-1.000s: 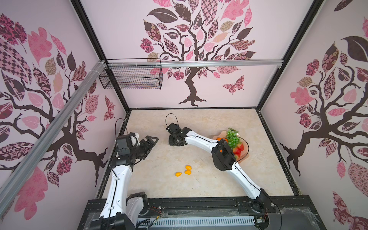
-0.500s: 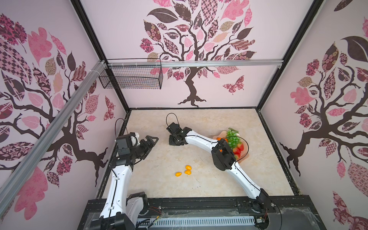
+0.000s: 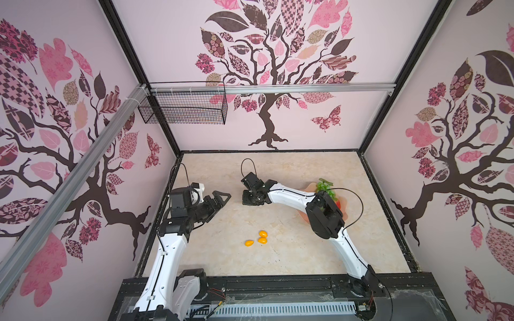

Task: Arrange fruit in a fruit bowl
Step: Pick up the fruit from the center of the table, then place the fruit in the fruit bowl.

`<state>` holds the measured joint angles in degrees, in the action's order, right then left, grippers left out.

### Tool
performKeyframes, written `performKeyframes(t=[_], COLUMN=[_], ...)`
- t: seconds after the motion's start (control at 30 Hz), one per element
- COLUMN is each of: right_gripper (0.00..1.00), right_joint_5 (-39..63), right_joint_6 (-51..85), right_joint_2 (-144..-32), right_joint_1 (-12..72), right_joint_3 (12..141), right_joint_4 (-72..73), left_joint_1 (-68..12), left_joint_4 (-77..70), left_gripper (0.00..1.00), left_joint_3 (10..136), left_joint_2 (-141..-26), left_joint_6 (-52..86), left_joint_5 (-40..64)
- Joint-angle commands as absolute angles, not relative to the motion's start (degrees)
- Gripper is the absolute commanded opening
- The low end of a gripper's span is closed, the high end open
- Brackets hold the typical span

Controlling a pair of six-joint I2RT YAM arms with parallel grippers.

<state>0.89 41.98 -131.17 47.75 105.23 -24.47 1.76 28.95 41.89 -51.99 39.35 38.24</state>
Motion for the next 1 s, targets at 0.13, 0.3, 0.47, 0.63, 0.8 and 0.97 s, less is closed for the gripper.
performKeyframes(t=[0.13, 0.3, 0.47, 0.63, 0.8, 0.97], right_gripper=[0.0, 0.0, 0.0, 0.0, 0.0, 0.0], right_joint_5=[2.6, 0.6, -2.0, -5.8, -14.5, -18.8], right_joint_6=[41.9, 43.1, 45.3, 48.6, 52.7, 57.2], right_joint_2=[-113.4, -104.8, -96.2, -86.9, -77.5, -71.3], right_joint_1=[46.5, 46.3, 45.5, 43.4, 41.8, 38.2], right_joint_3=[90.7, 81.7, 72.6, 62.6, 55.5, 51.3], right_joint_4=[-14.9, -13.5, -12.8, -13.3, -17.9, -23.4], left_joint_1=[-5.3, -9.6, -15.2, -22.2, -29.5, -36.6], left_joint_4=[24.2, 22.0, 20.2, 17.5, 15.1, 14.0], left_gripper=[0.98, 0.98, 0.98, 0.98, 0.98, 0.98], left_joint_3=[40.0, 40.6, 42.5, 44.5, 47.1, 50.9], left_joint_2=[-50.8, -51.7, -54.1, -58.1, -63.0, -68.5], left_joint_6=[40.9, 41.2, 40.8, 41.2, 41.1, 40.5], left_joint_5=[35.7, 34.2, 31.6, 28.7, 25.6, 22.8])
